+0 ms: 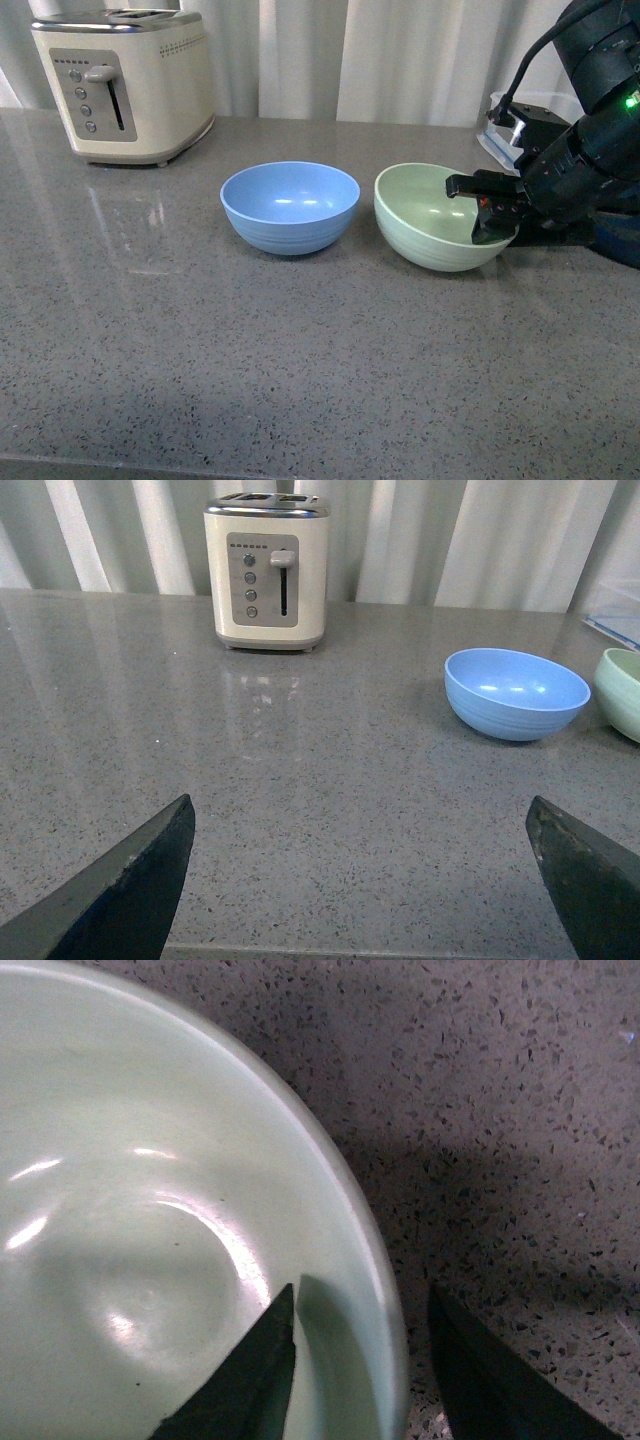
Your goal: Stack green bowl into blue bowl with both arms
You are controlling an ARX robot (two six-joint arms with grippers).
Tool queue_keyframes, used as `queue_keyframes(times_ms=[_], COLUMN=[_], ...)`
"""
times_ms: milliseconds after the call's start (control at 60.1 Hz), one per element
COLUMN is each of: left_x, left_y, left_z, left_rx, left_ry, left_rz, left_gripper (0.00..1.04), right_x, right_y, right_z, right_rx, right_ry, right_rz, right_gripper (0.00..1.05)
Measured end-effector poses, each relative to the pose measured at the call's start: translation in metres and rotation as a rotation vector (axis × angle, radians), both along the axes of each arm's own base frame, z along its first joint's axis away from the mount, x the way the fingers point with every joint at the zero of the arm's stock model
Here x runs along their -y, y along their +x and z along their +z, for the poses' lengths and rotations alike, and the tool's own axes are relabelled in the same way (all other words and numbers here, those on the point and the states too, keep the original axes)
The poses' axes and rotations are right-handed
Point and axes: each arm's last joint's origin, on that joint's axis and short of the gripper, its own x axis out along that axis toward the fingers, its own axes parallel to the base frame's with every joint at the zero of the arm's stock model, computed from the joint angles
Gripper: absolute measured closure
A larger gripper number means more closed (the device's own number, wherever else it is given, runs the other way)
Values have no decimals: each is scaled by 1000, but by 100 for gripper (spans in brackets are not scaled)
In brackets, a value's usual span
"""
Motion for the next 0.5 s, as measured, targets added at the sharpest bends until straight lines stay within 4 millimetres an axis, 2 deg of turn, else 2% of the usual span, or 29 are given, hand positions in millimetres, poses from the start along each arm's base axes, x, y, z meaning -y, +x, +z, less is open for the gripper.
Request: queue_keyframes(times_ms=[67, 183, 499], left_x=[0, 0, 0], left_y=[0, 0, 0], left_z=[0, 0, 0], left_rx=[0, 0, 0], left_ry=[0, 0, 0], left_rz=[0, 0, 0], left_gripper=[7, 7, 7], right_x=[2, 4, 11], right_y=[-4, -9, -17], right_z=[2, 16, 36], right_rx=[11, 48, 91], right_ry=[7, 18, -9], right_rz=[0, 5, 24], right_gripper=[88, 103, 104])
